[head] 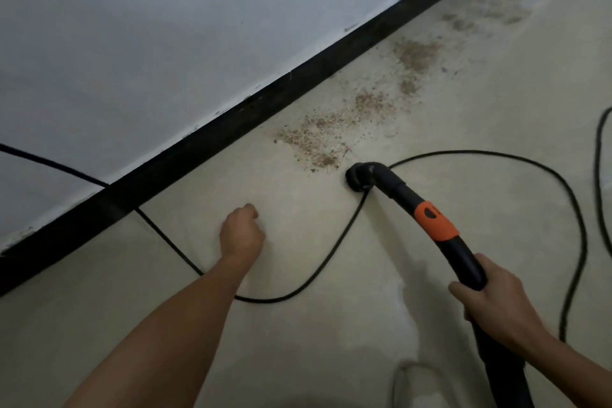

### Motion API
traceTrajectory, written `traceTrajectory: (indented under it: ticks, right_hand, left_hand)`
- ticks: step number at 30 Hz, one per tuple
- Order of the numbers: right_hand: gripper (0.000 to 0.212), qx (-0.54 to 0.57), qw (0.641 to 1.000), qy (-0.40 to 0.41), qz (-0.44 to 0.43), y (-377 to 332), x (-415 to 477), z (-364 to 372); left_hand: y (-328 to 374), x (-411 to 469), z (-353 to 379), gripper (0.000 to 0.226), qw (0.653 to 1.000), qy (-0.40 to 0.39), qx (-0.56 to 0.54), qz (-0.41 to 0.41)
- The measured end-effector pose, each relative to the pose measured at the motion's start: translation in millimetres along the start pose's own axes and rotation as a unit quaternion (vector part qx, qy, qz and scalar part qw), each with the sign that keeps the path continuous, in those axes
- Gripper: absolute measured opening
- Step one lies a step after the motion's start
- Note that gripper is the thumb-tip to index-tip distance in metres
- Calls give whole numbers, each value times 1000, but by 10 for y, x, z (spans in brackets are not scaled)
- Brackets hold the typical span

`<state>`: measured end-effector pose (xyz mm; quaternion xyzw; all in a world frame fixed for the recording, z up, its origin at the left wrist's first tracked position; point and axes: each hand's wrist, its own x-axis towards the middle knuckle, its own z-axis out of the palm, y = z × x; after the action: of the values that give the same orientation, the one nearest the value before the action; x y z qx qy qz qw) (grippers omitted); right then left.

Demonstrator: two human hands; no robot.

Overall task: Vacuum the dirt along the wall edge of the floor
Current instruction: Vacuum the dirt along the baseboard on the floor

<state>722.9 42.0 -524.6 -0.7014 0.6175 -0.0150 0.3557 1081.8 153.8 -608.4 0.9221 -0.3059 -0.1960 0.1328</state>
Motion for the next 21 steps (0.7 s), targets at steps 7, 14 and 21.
traceTrajectory:
  ticks: [7, 14, 21]
  right_hand:
    - [19, 51, 999, -15, -6, -35, 406, -97]
    - [19, 23, 996, -54, -69, -194, 549, 101]
    - [21, 10, 997, -46, -60, -242, 529, 137]
  left_hand:
    - [253, 145, 389, 30, 989, 109, 78, 63]
    - [45, 238, 665, 59, 982, 140, 78, 99]
    - [-182, -70, 622, 70, 988, 123, 89, 36]
